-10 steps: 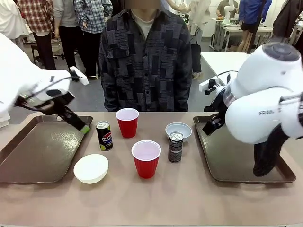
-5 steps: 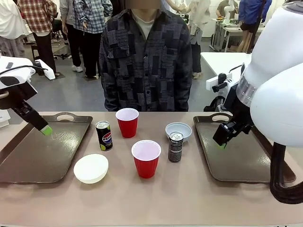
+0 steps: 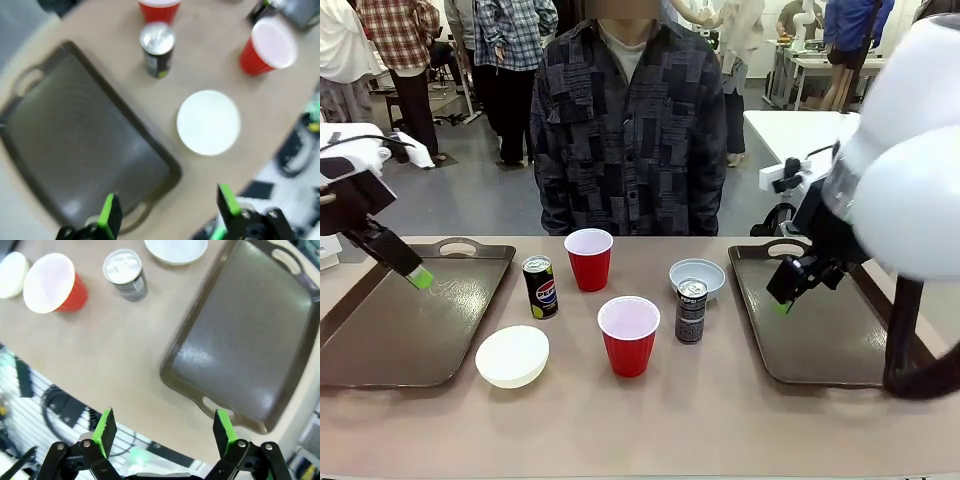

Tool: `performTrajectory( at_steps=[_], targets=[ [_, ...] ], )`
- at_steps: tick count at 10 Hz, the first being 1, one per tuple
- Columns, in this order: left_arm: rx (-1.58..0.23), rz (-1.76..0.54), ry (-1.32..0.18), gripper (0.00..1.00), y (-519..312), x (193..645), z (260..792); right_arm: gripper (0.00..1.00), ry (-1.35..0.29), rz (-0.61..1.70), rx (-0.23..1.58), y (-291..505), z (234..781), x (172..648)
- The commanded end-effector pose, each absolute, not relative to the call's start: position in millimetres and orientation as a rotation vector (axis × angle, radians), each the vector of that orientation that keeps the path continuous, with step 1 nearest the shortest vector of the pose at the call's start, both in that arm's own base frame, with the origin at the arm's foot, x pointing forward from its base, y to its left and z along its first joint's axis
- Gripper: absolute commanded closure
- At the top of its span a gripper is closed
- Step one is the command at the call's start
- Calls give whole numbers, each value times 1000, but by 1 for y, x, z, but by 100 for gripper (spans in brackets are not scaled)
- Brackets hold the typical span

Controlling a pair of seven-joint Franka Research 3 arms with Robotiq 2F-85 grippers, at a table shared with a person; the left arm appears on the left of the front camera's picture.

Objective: Prepare tableware on both trays.
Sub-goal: Pick up a Picnic Bowl from the table and place it on a Handle tray.

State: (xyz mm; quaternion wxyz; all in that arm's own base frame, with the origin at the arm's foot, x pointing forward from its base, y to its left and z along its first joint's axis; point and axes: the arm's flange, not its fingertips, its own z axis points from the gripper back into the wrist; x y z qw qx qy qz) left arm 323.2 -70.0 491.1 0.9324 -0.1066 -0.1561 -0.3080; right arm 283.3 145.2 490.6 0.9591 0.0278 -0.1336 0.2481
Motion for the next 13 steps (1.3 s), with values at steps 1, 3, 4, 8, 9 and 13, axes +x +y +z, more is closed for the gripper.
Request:
performTrajectory(
  at_steps=[1, 3, 4, 8, 9, 13],
  targets=[
    [-517, -486, -297, 0, -21, 331, 489, 0, -270, 450, 381, 84, 491, 265],
    [-692, -351, -282, 0, 27, 339, 478, 0, -357, 318, 635, 7, 489, 247],
    [-731, -272, -295, 0, 47, 340, 470, 0, -354, 242, 715, -25, 477, 239],
    [-754, -31, -382, 0, 132, 335, 475, 0, -395, 90, 873, -118, 450, 214],
    [-744, -18, -389, 0, 146, 337, 480, 0, -365, 85, 904, -128, 442, 218],
    [-776, -13, -386, 0, 172, 328, 483, 0, -334, 53, 929, -138, 431, 219]
  ],
)
